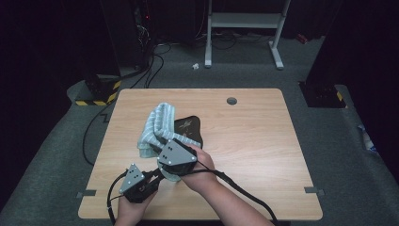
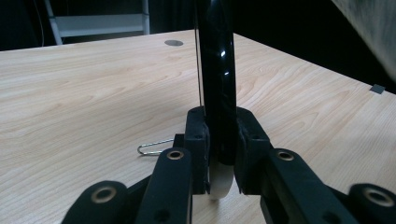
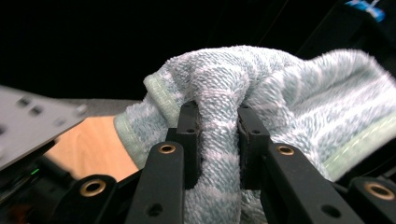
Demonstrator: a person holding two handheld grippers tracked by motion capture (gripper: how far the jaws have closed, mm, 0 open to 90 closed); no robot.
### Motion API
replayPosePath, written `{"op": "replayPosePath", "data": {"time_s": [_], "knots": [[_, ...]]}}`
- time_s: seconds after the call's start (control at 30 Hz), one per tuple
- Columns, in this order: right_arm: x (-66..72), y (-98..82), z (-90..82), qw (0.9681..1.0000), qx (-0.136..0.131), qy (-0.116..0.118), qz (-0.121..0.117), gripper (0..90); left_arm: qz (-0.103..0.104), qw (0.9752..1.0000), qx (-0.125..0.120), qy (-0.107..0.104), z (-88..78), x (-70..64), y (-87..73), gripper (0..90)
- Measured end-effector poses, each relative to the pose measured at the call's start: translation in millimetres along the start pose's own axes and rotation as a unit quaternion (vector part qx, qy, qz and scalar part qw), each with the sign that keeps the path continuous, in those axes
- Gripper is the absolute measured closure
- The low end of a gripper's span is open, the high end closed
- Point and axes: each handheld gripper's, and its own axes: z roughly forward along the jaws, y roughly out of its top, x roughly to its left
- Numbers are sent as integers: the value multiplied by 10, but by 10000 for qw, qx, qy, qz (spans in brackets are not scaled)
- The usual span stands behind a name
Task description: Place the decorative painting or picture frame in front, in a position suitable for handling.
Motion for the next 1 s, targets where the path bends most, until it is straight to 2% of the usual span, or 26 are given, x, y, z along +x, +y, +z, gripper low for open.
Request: {"op": "replayPosePath", "data": {"time_s": [0.1, 0.17, 0.23, 0.37, 0.47, 0.63, 0.7, 0.77, 0.83, 0.93, 1.0], "knots": [[-162, 52, 0, 9997, -71, -147, 164, 743, -5, 10000, 12, -10, -6, 13, -6, 776], [-287, 58, 2, 9990, -101, -188, 385, 742, 7, 10000, 11, -11, -6, 13, -6, 776], [-452, 32, 6, 9968, -129, -207, 767, 742, 1, 10000, 5, -22, -6, 14, -8, 775], [-660, -60, 7, 9924, -131, -328, 1176, 743, 25, 10000, 6, -27, -7, 15, -11, 774], [-802, -174, 20, 9879, -52, -462, 1479, 743, 43, 10000, 10, -20, -12, 18, -15, 773], [-1034, -455, 79, 9766, 199, -576, 2061, 743, 31, 10000, 11, -24, -13, 20, -18, 772], [-1077, -515, 79, 9743, 233, -632, 2151, 743, 34, 10000, 5, -21, -10, 13, -17, 772], [-1092, -529, 69, 9739, 254, -647, 2161, 743, 46, 10000, 3, -24, -10, 10, -17, 772], [-1080, -500, 58, 9751, 276, -667, 2096, 742, 39, 10000, -2, -29, -12, 12, -20, 772], [-1026, -416, 41, 9789, 213, -585, 1947, 742, 55, 10000, -1, -20, -10, 6, -19, 772], [-958, -316, 31, 9828, 152, -519, 1765, 741, 54, 10000, -1, -13, -10, 2, -18, 772]]}}
